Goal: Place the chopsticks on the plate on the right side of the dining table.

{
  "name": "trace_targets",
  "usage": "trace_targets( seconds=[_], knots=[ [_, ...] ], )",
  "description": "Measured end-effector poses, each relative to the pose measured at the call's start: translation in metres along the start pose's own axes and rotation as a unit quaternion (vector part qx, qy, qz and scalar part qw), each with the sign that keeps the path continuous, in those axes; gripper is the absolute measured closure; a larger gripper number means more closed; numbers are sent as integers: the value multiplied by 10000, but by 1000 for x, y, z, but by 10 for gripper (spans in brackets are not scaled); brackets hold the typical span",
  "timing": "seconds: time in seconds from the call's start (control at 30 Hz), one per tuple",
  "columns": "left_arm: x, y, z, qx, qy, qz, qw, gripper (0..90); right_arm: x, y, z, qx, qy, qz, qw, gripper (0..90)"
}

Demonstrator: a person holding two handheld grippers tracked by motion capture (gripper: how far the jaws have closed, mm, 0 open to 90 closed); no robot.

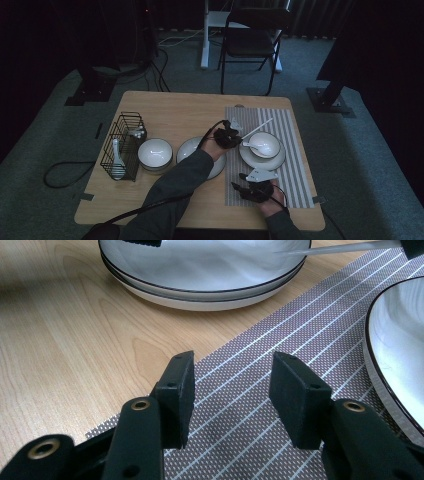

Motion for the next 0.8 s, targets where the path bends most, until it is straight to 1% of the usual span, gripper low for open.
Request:
trace_targets(
  seconds=[0.17, 0.43, 0.8],
  knots=[
    [1, -3, -2, -16, -56, 65, 10000, 860, 0, 0, 0, 3, -3, -2, 10000, 525],
    [-1, -9, -4, -54, -68, 139, 9999, 860, 0, 0, 0, 1, 6, -3, 10000, 525],
    [-3, -16, -2, -51, 99, 140, 9998, 860, 1, -1, 0, -1, 3, -6, 10000, 527]
  ],
)
Point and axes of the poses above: each handheld gripper's, and its own axes: y roughly backward along the jaws, x roughly out of its underside, z roughly to its left, the point moved 2 cm from there along -y, roughly forward along the jaws, and after that the axes turned 9 degrees about y, right-handed, at the moved point
